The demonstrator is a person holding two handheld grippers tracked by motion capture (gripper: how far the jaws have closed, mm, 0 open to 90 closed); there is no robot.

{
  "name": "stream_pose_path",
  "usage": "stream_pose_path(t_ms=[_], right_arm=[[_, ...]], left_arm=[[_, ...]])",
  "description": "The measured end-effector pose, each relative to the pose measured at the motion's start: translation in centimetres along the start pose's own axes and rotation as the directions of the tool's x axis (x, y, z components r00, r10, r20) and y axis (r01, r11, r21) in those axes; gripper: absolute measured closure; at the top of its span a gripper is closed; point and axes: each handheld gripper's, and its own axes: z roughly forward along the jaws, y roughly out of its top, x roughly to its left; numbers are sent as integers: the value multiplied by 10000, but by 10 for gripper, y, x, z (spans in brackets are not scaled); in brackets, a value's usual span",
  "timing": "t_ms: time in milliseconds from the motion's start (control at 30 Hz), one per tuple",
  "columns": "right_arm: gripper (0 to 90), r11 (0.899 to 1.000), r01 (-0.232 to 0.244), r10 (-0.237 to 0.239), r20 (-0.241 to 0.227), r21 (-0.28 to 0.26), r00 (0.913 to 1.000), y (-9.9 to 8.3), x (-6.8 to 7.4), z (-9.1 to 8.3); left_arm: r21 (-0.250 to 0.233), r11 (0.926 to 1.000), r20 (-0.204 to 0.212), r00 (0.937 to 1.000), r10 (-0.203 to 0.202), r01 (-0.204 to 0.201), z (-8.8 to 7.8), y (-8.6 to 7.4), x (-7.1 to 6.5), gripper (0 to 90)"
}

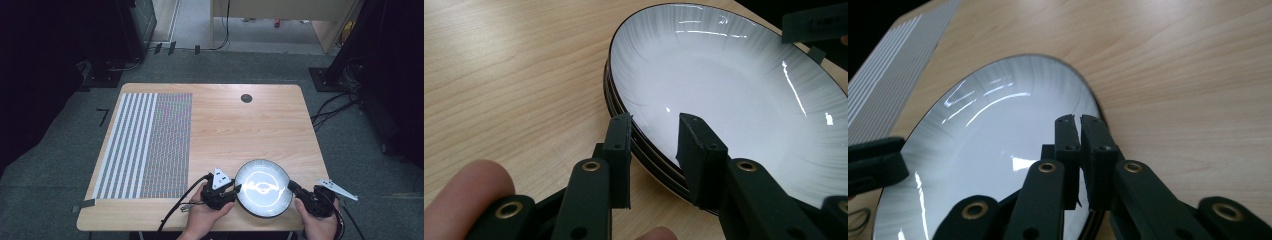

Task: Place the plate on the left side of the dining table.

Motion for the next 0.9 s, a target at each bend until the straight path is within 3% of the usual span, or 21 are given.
stream_pose_path(t_ms=[100, 200, 300, 433, 567, 800, 900], right_arm=[[841, 9999, 89, -86, 288, -119, 9995, -3, 6, 1], [820, 9961, 153, -81, 826, -865, 9965, 0, 8, -7], [816, 9970, 265, -173, 1254, -728, 9920, 0, 4, -8], [808, 9993, 313, -288, 1157, -199, 9929, -4, 3, -1], [806, 9988, 467, -482, 1404, 140, 9889, -6, 7, 6], [828, 9999, 65, -76, 1185, 101, 9929, -6, 4, 4], [833, 9997, -259, 256, 877, 23, 9958, -5, 0, 3]], left_arm=[[7, 10000, 55, 10000, -40, 40, 0, 0, 1, 677], [-51, 10000, 49, 10000, -79, 79, 0, -1, 1, 669], [-73, 9999, 27, 10000, -83, 83, 1, -1, 1, 668], [-52, 9999, 29, 10000, -93, 93, 1, -1, 1, 669], [-21, 9998, 68, 9997, -219, 219, 1, -1, 1, 669], [15, 9997, 34, 9997, -261, 261, 3, -1, 2, 660], [22, 9997, -3, 9997, -246, 246, 3, -2, 1, 660]])
